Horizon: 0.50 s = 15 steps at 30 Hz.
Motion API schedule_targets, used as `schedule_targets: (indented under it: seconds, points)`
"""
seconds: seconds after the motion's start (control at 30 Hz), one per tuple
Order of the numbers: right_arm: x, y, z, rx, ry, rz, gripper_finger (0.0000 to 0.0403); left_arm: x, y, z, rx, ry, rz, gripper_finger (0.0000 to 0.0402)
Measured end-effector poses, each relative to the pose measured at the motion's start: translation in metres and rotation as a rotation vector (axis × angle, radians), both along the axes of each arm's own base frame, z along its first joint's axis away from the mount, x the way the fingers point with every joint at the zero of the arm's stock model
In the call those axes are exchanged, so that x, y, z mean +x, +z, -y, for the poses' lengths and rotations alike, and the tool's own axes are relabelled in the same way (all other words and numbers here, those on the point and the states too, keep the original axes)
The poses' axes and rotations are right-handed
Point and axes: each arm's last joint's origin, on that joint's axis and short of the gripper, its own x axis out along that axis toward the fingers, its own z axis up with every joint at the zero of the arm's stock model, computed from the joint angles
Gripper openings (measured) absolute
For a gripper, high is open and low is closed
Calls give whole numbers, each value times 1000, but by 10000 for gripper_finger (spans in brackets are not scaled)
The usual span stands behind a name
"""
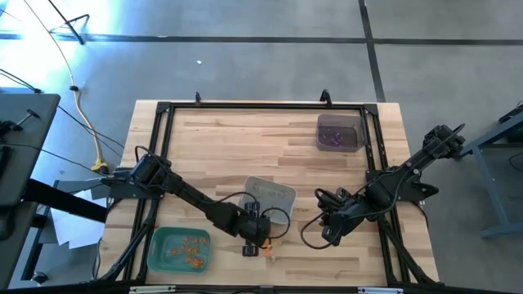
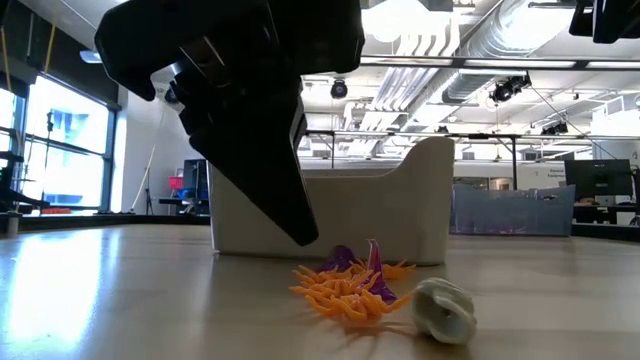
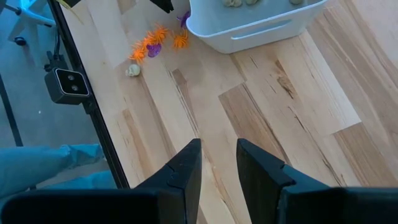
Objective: Sort Halloween decoration
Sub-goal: Put the violet witch hat toy into the black bin
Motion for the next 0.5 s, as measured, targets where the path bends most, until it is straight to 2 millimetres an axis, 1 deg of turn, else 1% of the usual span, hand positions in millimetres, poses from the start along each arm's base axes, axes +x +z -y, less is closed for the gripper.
schedule_targets:
  seconds: [0.17, 0.5]
  points:
    - [0, 0, 0, 1, -1, 0, 94, 0, 1, 0, -5, 5, 3, 20]
    - [0, 0, 0, 0, 0, 0, 94, 2, 1, -1, 19, -9, 22, 102]
